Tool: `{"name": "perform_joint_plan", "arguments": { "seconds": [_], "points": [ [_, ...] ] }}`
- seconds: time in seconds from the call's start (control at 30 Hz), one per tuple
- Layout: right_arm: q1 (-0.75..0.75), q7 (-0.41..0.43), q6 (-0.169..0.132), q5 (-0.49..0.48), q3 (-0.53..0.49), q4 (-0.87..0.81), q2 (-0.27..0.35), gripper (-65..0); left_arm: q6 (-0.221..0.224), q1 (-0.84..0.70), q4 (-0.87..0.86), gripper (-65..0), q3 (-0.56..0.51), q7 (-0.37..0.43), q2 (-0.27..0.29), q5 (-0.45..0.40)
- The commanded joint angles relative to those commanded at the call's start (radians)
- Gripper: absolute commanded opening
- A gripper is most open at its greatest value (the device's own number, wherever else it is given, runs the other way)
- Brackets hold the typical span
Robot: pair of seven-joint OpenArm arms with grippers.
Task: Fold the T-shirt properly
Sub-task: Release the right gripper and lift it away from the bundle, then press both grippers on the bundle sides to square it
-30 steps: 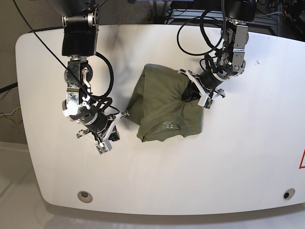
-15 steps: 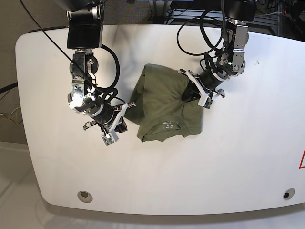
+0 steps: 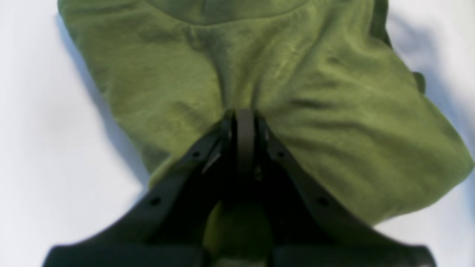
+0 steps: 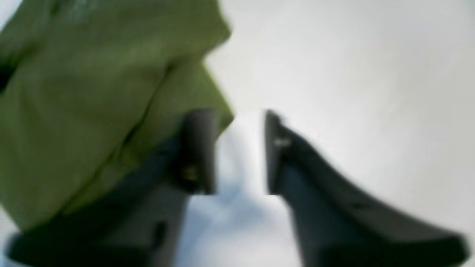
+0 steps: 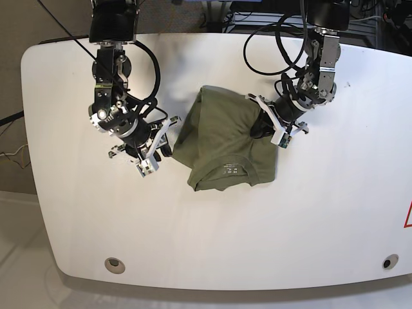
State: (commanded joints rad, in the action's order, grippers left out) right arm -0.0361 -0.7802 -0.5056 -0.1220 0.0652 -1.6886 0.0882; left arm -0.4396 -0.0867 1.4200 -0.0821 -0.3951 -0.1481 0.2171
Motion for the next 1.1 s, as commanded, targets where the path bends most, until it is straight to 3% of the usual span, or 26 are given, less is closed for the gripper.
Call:
{"name": "perform_joint_plan", "arguments": {
  "seconds": [0.03, 0.13, 0.23, 0.4, 0.63, 1.1],
  "points": [
    [0.011, 0.0, -0.003, 0.0, -0.002, 0.003, -0.002, -65.0, 0.0, 0.0, -0.002, -65.0, 0.0, 0.0, 0.0, 0.0],
    [0.032, 0.002, -0.037, 0.002, -0.031, 0.008, -0.002, -65.0, 0.0, -0.002, -0.002, -65.0, 0.0, 0.0, 0.002, -0.002],
    [0.048, 0.002, -0.044, 0.002, -0.063, 0.011, -0.002, -65.0, 0.0, -0.005, -0.002, -65.0, 0.0, 0.0, 0.003, -0.002],
    [0.055, 0.006, -0.043, 0.003, -0.112, 0.018, -0.008, -65.0, 0.0, -0.014, -0.005, -65.0, -0.003, 0.0, 0.006, -0.002],
    [0.048, 0.014, -0.043, 0.011, -0.12, 0.098, -0.064, -65.0, 0.0, -0.023, -0.005, -65.0, -0.003, 0.0, 0.006, -0.002],
    [-0.075, 0.141, -0.046, 0.011, -0.123, 0.362, -0.081, -65.0, 0.0, -0.017, -0.094, -65.0, -0.002, 0.014, 0.008, 0.002]
  ]
}}
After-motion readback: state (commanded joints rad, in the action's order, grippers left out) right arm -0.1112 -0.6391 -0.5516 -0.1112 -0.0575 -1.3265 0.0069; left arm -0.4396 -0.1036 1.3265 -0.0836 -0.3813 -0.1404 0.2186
